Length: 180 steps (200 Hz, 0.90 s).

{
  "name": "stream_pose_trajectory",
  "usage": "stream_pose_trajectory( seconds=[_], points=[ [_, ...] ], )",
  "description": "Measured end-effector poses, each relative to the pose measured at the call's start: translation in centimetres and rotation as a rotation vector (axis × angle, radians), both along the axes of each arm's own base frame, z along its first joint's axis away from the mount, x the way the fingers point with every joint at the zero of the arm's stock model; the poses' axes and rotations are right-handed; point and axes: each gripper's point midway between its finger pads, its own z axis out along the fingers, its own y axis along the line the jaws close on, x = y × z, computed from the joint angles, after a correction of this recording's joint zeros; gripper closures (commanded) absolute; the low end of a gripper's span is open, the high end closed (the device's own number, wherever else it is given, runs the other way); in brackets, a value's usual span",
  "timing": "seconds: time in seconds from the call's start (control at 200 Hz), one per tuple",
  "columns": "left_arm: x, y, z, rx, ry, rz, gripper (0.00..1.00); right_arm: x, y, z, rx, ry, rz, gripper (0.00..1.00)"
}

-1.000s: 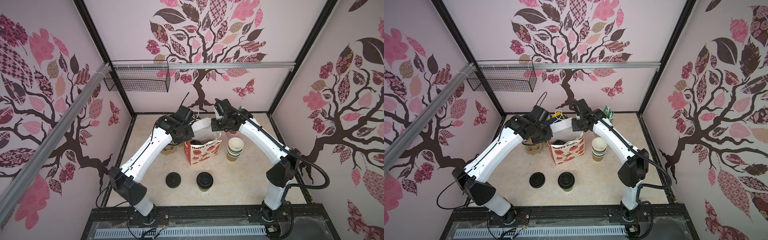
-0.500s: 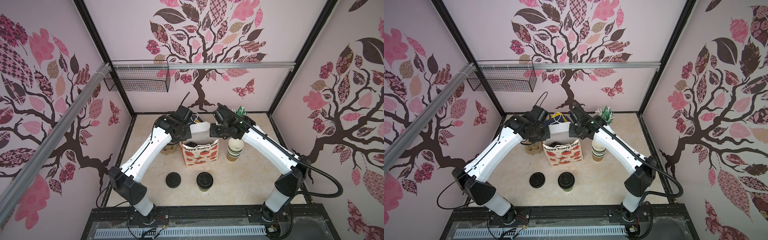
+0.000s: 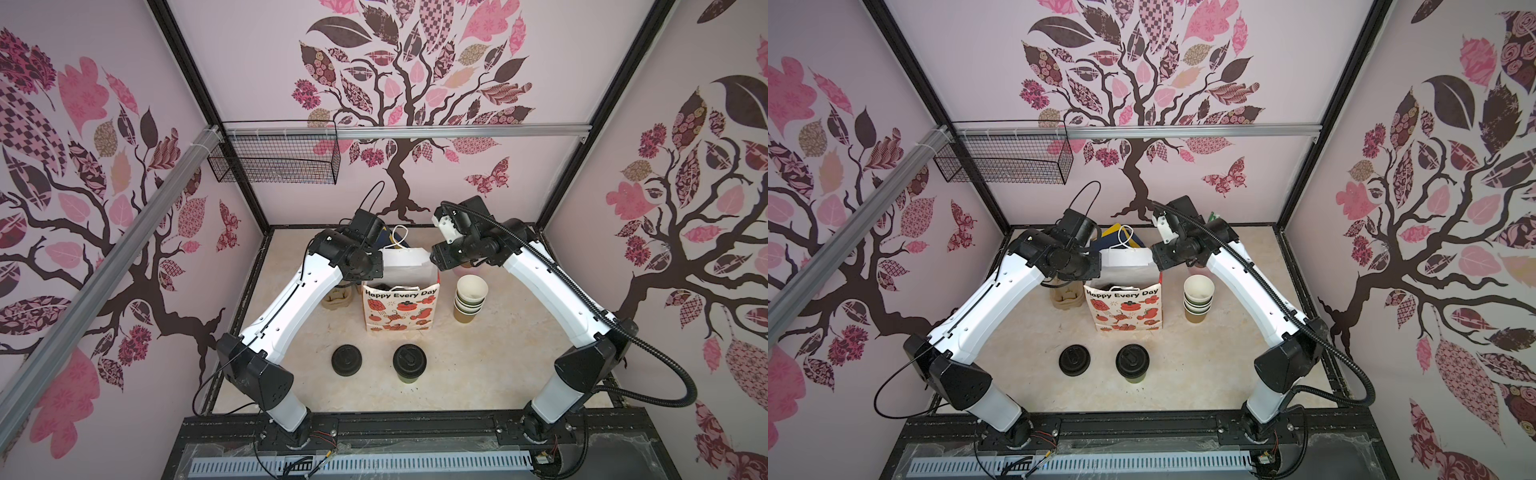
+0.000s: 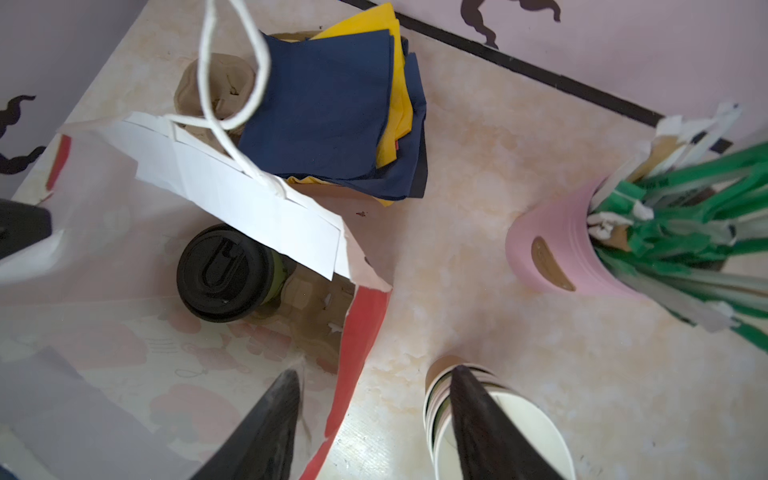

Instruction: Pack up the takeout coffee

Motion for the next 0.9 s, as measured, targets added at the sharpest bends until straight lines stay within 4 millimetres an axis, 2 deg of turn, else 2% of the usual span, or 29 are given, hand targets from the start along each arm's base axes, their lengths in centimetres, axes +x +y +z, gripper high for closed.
stream_pose_trajectory(
  seconds=[0.11,0.18,0.345,0.435,0.53,0.78,0.9],
  points=[
    [0.1,-0.3,0.1,-0.011,-0.005,-0.011,1.0,0.9,1.7,1.3,-0.002,-0.055,0.126,0.38],
    [0.1,-0.3,0.0,-0.013,-0.005,-0.013,1.0,1.6,2.9,1.4,0.004,-0.072,0.187,0.38],
    [0.0,-0.3,-0.2,-0.017,-0.006,-0.014,1.0,2.8,5.2,-0.7,0.004,-0.041,0.285,0.38],
    [-0.1,-0.3,-0.1,-0.019,-0.009,-0.014,1.0,3.1,5.5,-2.1,-0.014,-0.02,0.307,0.38],
    [-0.2,-0.2,0.0,-0.021,-0.012,-0.013,1.0,3.5,5.5,-2.7,-0.033,-0.023,0.318,0.39],
    [-0.2,-0.2,-0.2,-0.023,-0.013,-0.01,1.0,4.4,5.8,-3.1,-0.049,-0.034,0.328,0.41],
    [-0.3,-0.1,-0.2,-0.026,-0.016,-0.009,1.0,4.7,5.8,-2.3,-0.046,-0.058,0.321,0.39]
  ],
)
